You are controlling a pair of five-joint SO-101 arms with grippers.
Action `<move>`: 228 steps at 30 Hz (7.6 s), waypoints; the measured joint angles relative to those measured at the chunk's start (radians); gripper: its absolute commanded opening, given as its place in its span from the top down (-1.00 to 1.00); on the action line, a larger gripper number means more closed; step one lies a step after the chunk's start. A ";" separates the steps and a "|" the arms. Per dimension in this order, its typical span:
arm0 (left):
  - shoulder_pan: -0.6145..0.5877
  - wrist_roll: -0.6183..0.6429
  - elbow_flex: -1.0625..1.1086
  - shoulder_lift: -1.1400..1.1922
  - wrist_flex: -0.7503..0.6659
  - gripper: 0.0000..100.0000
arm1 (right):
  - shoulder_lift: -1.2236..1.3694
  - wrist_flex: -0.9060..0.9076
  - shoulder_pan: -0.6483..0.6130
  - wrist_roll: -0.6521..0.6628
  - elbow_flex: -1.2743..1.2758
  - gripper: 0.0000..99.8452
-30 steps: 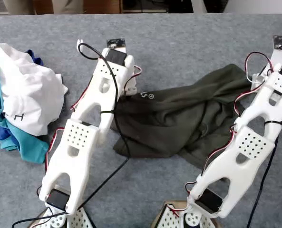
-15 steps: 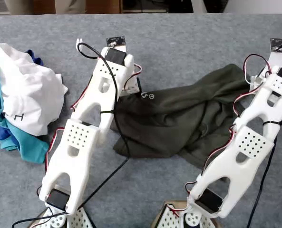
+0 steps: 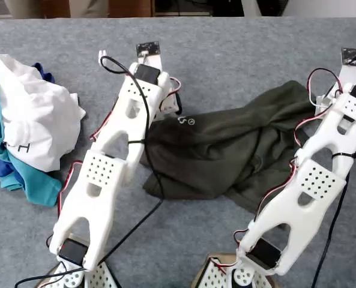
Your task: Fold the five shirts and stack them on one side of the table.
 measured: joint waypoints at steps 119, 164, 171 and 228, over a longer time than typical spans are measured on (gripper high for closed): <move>0.054 -0.153 0.232 -0.135 0.086 0.62 | 0.000 -0.023 -0.002 0.000 0.000 1.00; 0.083 -0.137 0.092 -0.126 0.140 0.96 | 0.000 -0.023 -0.002 0.000 0.000 1.00; 0.081 -0.164 -0.038 -0.126 0.169 0.96 | 0.000 0.031 -0.002 0.000 -0.043 1.00; -0.279 -0.362 0.819 -1.728 -0.158 0.96 | -1.290 0.002 -0.124 0.216 -0.035 1.00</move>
